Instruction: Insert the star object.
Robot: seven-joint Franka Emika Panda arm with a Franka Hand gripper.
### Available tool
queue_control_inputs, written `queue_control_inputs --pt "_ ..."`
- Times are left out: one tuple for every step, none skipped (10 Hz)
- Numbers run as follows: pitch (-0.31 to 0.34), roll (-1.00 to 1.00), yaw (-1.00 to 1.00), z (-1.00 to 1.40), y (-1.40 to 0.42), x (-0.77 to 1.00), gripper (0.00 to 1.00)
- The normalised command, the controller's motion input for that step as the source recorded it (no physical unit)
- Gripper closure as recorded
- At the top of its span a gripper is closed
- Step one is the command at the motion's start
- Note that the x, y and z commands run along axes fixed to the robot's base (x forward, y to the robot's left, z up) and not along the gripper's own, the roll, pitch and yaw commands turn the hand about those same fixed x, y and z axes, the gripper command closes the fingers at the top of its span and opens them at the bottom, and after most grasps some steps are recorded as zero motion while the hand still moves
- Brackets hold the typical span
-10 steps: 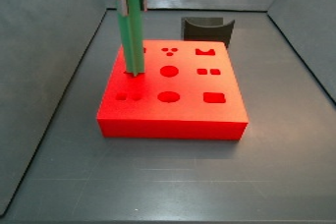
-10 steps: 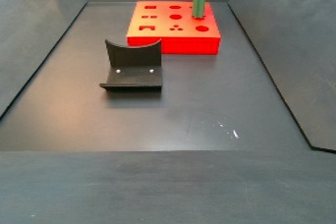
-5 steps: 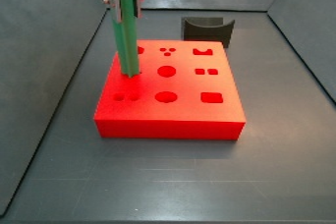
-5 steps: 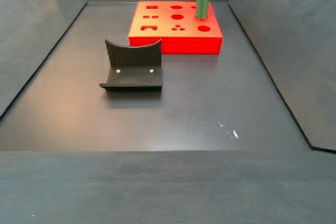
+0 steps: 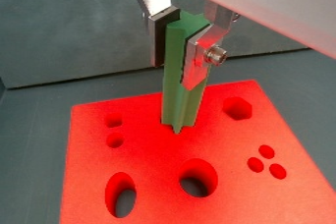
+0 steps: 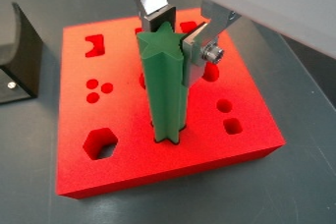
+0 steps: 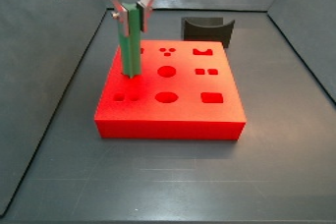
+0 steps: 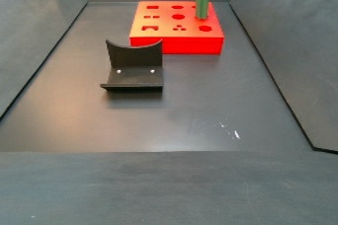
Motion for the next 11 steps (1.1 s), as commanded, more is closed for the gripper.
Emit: queue_control_inputs --pt "0.033 0.00 0.04 -1.00 -0.10 0.23 1.00" --pt "0.000 0.04 0.05 -1.00 -0.10 0.14 1.00" --pt "-0.036 0.11 0.03 -1.00 -0.15 0.00 1.00" --pt "-0.156 0.04 0.00 -0.96 -0.17 0.00 1.00" --pt "-0.221 0.12 0.04 -0.81 -0.18 -0.23 1.00" --pt "-0.227 0.13 0.08 -0.79 -0.17 -0.27 1.00" --pt "-0.259 0.05 0.10 -0.75 -0.17 -0.28 1.00" --pt "-0.317 0.00 0.06 -0.63 -0.13 -0.31 1.00" --pt "-0.270 0.10 0.03 -0.72 -0.07 -0.17 1.00" --pt "-0.041 0.07 0.00 -0.40 -0.01 0.02 1.00" --pt "0.000 0.00 0.00 0.00 0.00 0.00 1.00"
